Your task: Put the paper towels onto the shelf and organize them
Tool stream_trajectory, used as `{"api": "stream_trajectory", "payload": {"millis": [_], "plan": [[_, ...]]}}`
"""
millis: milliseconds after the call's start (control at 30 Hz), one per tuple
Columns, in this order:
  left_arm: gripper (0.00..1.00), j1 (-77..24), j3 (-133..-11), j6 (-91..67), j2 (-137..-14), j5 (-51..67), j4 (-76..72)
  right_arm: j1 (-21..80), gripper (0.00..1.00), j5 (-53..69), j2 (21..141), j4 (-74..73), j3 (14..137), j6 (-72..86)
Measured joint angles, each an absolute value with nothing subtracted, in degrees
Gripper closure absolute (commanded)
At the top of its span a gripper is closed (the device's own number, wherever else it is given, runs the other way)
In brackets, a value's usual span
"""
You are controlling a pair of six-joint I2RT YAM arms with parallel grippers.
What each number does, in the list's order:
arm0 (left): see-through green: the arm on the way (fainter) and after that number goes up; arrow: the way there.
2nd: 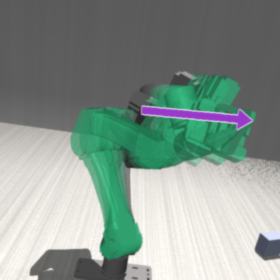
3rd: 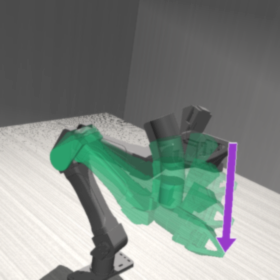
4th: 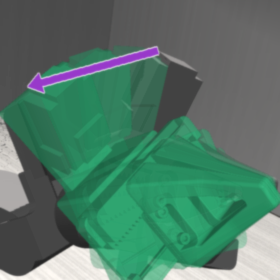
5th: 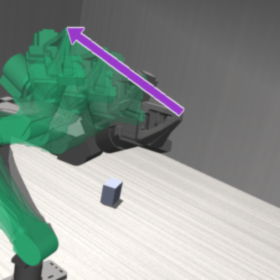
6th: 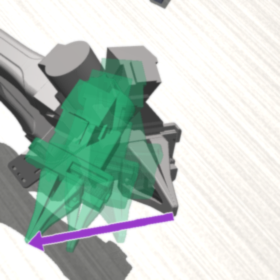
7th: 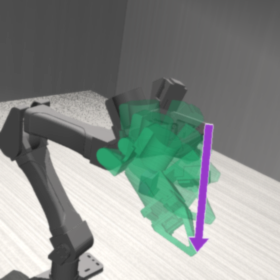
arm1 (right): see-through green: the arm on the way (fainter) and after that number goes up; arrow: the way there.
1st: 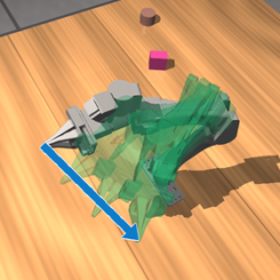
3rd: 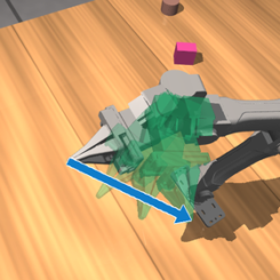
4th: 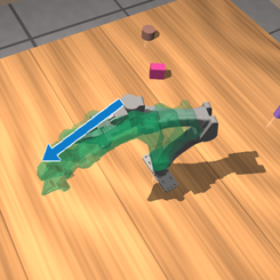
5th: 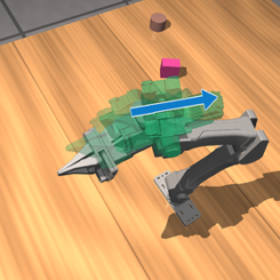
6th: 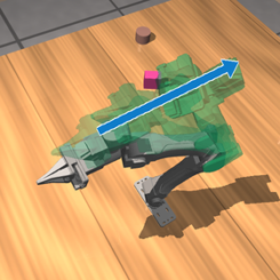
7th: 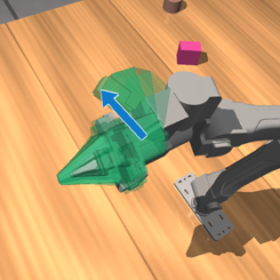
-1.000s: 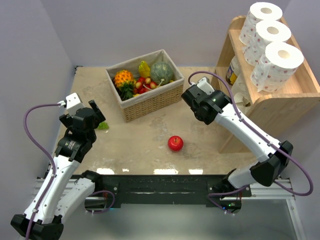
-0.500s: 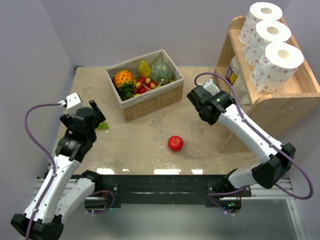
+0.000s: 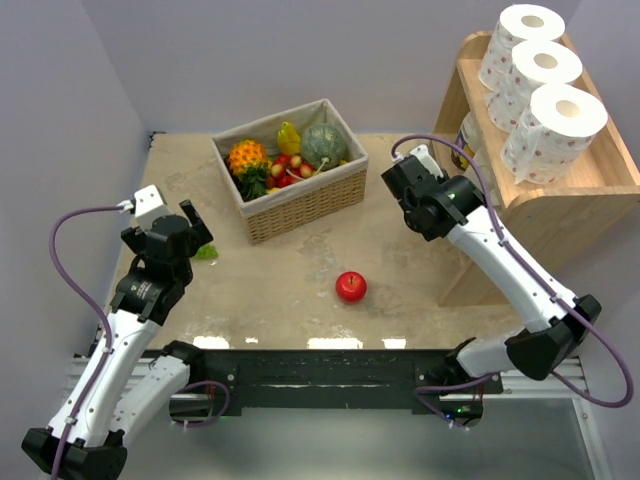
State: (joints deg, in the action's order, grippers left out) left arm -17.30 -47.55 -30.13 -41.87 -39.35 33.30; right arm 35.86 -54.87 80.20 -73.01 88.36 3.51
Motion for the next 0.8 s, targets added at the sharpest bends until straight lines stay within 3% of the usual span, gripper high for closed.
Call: {"api": "stream_trajectory", "payload": {"millis": [100, 200, 233, 367, 400, 600, 800], "plan": [[0.00, -17.32, -46.92, -28.77, -41.60, -36.51, 32.21, 37.10, 0.54, -47.86, 78.35, -69.36, 91.37, 2.68], [0.00, -17.34, -46.92, -27.24, -41.82, -30.57, 30.85, 37.95, 0.37, -38.83, 74.67, -64.31, 93.14, 2.35], [0.00, -17.34, -46.94, -26.57, -41.87, -27.59, 30.33, 37.98, 0.29, -35.75, 73.06, -62.39, 93.30, 2.37], [0.00, -17.34, -47.90, -23.86, -41.91, -12.67, 28.51, 37.95, 0.11, -24.29, 66.02, -53.04, 91.59, 3.77], [0.00, -17.34, -48.29, -23.31, -41.85, -9.63, 27.92, 37.95, 0.01, -21.41, 63.83, -50.04, 90.06, 4.62], [0.00, -17.39, -53.91, -21.08, -39.75, 10.22, 24.36, 37.98, 0.01, -10.09, 56.90, -38.57, 81.84, 11.16], [0.00, -17.39, -59.90, -19.84, -37.50, 17.89, 23.68, 37.98, 0.01, -3.09, 56.27, -34.87, 77.36, 16.47]]}}
